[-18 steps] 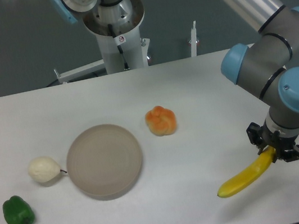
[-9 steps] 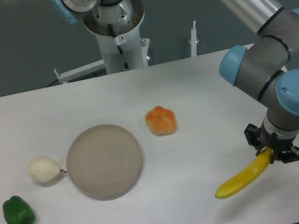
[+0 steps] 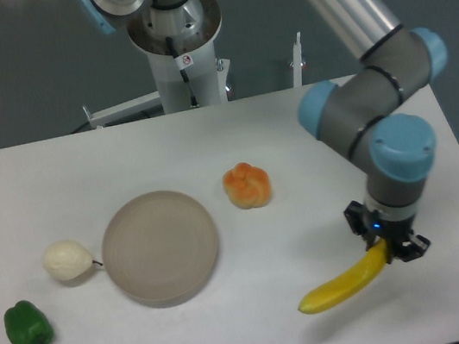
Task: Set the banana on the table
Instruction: 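Carry the yellow banana in the gripper toward the orange roll and lower it, then open the gripper to release the banana onto the table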
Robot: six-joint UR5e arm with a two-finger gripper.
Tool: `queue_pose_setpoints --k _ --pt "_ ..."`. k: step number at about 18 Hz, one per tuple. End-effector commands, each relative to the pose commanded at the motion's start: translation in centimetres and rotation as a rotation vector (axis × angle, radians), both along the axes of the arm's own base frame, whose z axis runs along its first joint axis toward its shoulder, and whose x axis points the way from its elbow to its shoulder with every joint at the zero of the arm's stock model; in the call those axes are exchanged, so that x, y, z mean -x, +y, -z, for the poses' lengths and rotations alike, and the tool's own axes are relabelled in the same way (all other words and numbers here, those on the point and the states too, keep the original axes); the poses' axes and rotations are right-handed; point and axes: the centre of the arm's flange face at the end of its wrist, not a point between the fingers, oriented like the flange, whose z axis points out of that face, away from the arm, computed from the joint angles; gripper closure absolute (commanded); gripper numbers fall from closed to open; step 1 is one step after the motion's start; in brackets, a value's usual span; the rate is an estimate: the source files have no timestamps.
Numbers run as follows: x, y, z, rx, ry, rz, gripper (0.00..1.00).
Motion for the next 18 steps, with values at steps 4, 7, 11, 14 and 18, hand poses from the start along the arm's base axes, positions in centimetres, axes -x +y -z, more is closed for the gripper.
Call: queue_pose_setpoints --k 4,7,11,14,18 --pt "-5.0 1.6 1.3 -0.058 0.052 0.065 0.9" --pt "-6.9 2.1 2.4 -0.051 0.05 0.094 0.8" --pt "-6.8 2.3 5.0 -0.019 0.03 0.105 0.59" --pt "-6.7 2.4 5.5 -0.014 0.027 0.104 0.0" --pt "-6.4 2.1 4.3 -0.024 0.036 0.097 0.0"
